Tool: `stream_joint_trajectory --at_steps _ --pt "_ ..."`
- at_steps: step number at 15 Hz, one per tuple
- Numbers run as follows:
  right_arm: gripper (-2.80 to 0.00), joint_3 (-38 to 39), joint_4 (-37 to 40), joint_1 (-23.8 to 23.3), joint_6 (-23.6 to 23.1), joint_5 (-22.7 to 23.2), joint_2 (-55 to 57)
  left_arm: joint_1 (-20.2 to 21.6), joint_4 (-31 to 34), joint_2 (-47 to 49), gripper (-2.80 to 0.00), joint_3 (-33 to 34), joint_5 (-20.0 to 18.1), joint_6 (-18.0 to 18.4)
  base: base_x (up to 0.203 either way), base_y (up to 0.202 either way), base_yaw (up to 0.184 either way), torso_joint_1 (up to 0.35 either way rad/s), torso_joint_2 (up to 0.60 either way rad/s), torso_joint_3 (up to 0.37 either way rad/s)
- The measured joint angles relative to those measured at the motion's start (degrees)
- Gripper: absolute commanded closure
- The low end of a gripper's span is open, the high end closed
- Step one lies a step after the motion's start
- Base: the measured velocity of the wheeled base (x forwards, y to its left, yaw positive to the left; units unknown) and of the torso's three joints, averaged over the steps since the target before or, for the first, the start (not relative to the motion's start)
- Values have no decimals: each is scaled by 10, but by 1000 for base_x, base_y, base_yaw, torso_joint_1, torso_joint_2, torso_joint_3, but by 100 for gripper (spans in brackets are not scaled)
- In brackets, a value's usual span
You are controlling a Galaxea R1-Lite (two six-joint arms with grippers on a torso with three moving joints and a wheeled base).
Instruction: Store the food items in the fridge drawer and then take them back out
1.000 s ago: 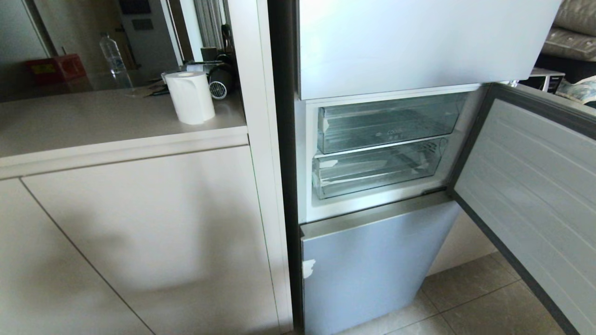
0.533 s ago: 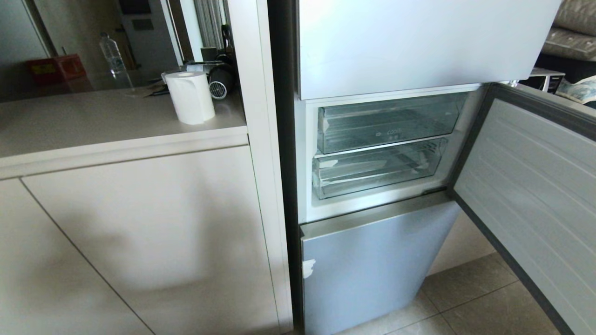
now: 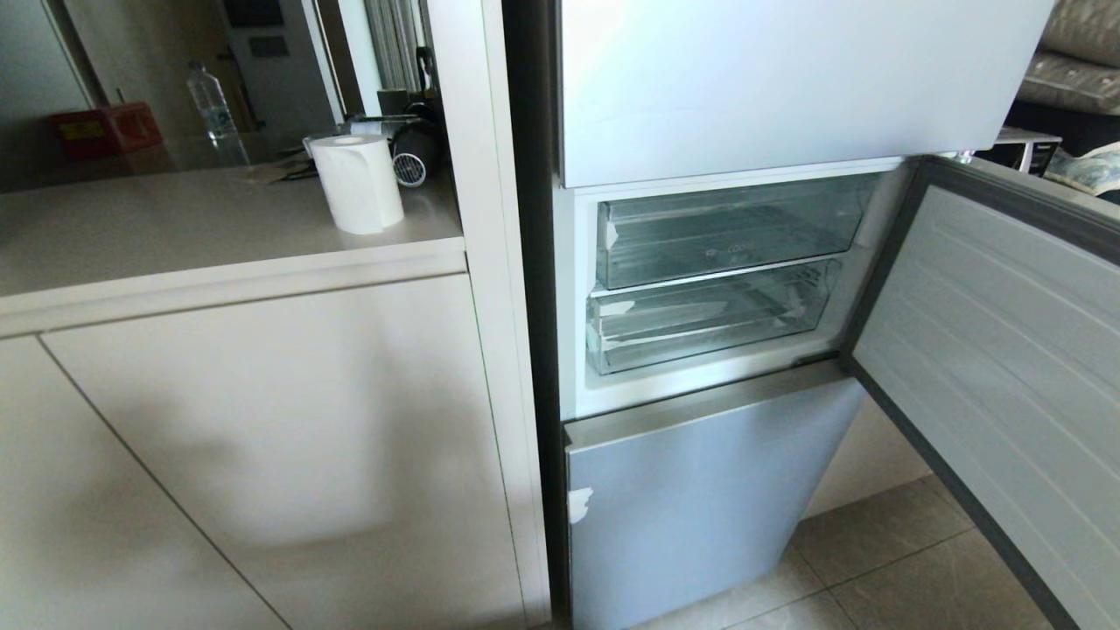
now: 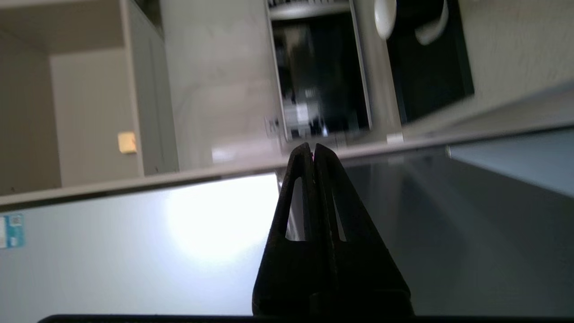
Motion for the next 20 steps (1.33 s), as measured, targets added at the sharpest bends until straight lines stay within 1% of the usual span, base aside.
stream_joint_trajectory --at_steps 1,3,4,6,9,12,13,16,18,20 --pt "0 26 -26 27 9 0 5 0 0 0 0 0 0 0 0 0 0 0 0 0" --pt "0 73 -82 73 45 2 9 0 0 0 0 0 0 0 0 0 0 0 0 0" --pt "0 86 -99 88 64 6 9 0 0 0 0 0 0 0 0 0 0 0 0 0" --pt "0 95 -106 104 111 35 2 0 0 0 0 0 0 0 0 0 0 0 0 0" --pt "0 61 -124 114 194 70 -13 0 0 0 0 0 0 0 0 0 0 0 0 0" --pt "0 4 -132 122 303 114 -23 0 0 0 0 0 0 0 0 0 0 0 0 0" --pt "0 1 -132 132 326 122 -27 0 0 0 0 0 0 0 0 0 0 0 0 0" --pt "0 23 -130 166 341 128 -37 0 0 0 0 0 0 0 0 0 0 0 0 0" --pt "0 39 -129 184 360 132 -44 0 0 0 0 0 0 0 0 0 0 0 0 0" --pt "0 48 -129 199 387 146 -48 0 0 0 0 0 0 0 0 0 0 0 0 0"
